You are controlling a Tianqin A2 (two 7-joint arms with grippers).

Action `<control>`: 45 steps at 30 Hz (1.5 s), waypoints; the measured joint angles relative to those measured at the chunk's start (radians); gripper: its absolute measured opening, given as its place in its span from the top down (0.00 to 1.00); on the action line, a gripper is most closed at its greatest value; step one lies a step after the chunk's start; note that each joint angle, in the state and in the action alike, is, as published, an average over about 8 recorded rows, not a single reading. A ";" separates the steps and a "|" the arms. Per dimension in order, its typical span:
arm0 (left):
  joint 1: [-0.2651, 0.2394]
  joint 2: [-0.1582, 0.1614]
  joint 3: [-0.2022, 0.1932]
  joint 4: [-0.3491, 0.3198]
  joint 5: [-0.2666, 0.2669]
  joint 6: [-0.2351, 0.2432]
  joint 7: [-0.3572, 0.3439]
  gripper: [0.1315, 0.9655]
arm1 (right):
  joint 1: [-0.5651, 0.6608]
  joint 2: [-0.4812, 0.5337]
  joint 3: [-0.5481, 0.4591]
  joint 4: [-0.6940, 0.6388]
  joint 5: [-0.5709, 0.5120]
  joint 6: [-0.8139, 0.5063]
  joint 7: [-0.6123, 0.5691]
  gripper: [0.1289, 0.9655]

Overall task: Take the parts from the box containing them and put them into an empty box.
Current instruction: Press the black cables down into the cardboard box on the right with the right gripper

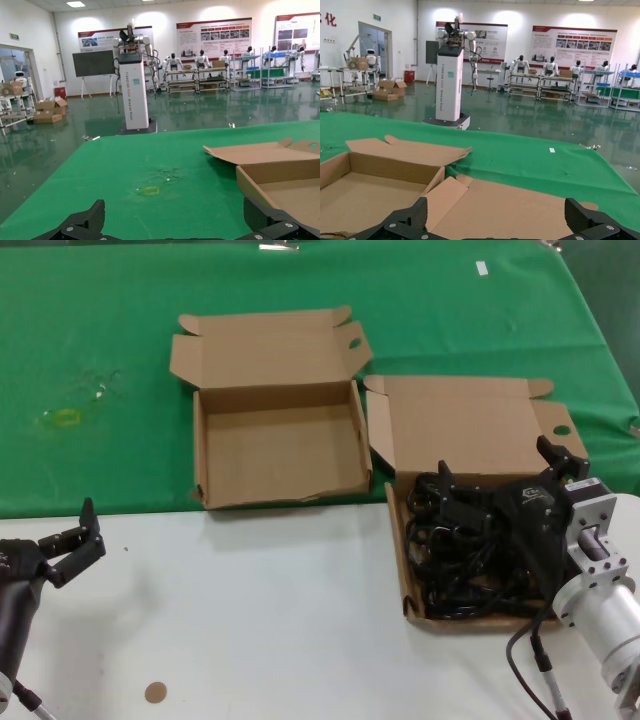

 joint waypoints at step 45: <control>0.000 0.000 0.000 0.000 0.000 0.000 0.000 0.69 | 0.268 0.562 -0.523 0.071 0.403 0.167 -0.070 0.00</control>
